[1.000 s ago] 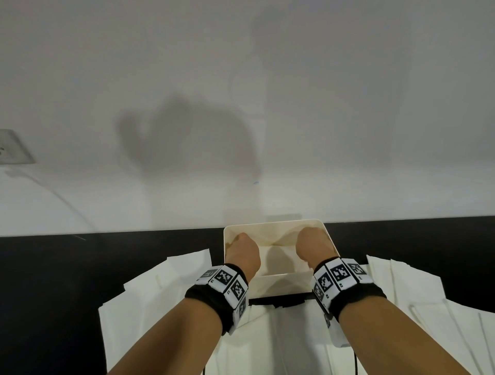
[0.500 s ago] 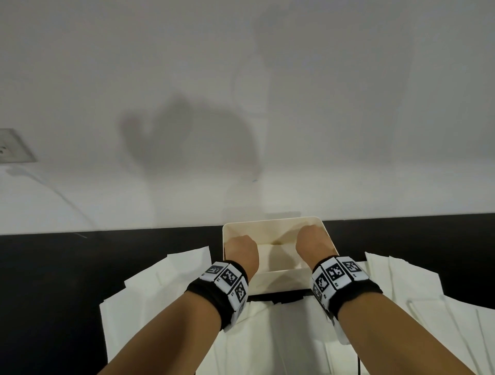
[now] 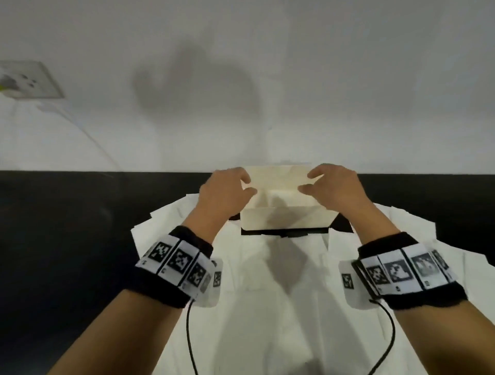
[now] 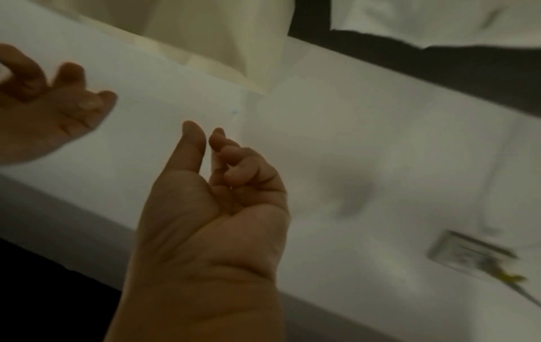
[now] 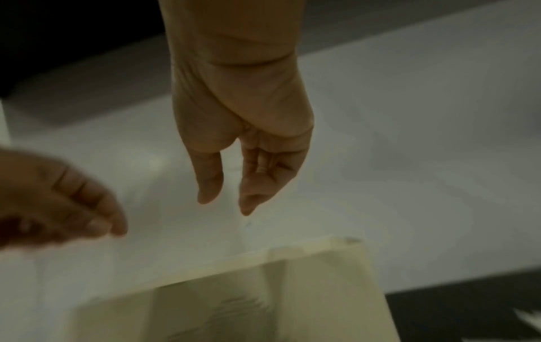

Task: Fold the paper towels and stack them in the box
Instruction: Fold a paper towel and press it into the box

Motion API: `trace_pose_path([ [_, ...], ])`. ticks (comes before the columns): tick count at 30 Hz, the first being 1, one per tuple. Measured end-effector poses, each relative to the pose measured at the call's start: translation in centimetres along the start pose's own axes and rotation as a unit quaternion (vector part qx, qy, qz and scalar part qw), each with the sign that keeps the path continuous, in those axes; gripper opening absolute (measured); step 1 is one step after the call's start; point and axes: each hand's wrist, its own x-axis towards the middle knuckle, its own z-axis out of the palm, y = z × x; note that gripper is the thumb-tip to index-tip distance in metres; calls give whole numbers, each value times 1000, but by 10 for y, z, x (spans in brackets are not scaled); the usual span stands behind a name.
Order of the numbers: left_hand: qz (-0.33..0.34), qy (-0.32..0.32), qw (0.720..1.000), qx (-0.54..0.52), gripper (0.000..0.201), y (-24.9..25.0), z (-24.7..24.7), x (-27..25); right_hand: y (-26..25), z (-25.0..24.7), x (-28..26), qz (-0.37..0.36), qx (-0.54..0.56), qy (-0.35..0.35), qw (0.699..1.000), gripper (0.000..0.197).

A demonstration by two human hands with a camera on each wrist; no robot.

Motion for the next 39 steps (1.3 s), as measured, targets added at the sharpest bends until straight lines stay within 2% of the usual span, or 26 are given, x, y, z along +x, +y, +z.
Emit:
trace_pose_path([
  [4, -99, -39, 991, -81, 35, -35, 7, -61, 14, 24, -64, 40, 111, -109, 987, 29],
  [8, -157, -147, 975, -57, 52, -62, 40, -113, 40, 74, -108, 98, 86, -239, 962, 51],
  [10, -125, -187, 974, -33, 64, -66, 57, -130, 48, 95, -121, 121, 102, -260, 953, 61],
  [14, 24, -221, 973, 63, 79, -56, 81, -143, 50, 114, -134, 120, 138, -238, 954, 72],
  [18, 64, -213, 960, 169, 87, -47, 89, -137, 47, 117, -142, 67, 135, -230, 962, 70],
  [20, 68, -210, 957, 189, 82, -44, 88, -136, 44, 119, -147, 34, 95, -242, 965, 46],
  [22, 76, -217, 946, 230, 68, -41, 85, -135, 40, 119, -153, 18, 59, -256, 965, 22],
  [26, 80, -232, 935, 256, 47, -38, 78, -136, 37, 115, -162, 14, 27, -263, 964, 33],
  [28, 72, -224, 953, 188, 42, -39, 69, -138, 38, 111, -164, 10, 31, -268, 963, 43],
  [30, 17, -208, 977, 43, 52, -45, 54, -142, 39, 104, -166, 5, 54, -288, 956, 49],
  [32, -22, -170, 978, -116, 53, -56, 36, -144, 42, 94, -169, 1, 75, -311, 948, 42],
  [33, -33, -153, 967, -200, 48, -62, 28, -145, 44, 87, -169, 2, 88, -315, 945, 37],
  [35, -59, -119, 921, -366, 37, -71, 19, -148, 47, 74, -165, 4, 130, -289, 949, 32],
  [37, -78, -73, 883, -457, 29, -77, 20, -149, 49, 63, -156, 15, 185, -193, 964, 32],
  [39, -92, -41, 869, -484, 27, -81, 29, -148, 53, 59, -144, 30, 255, -81, 963, 28],
])
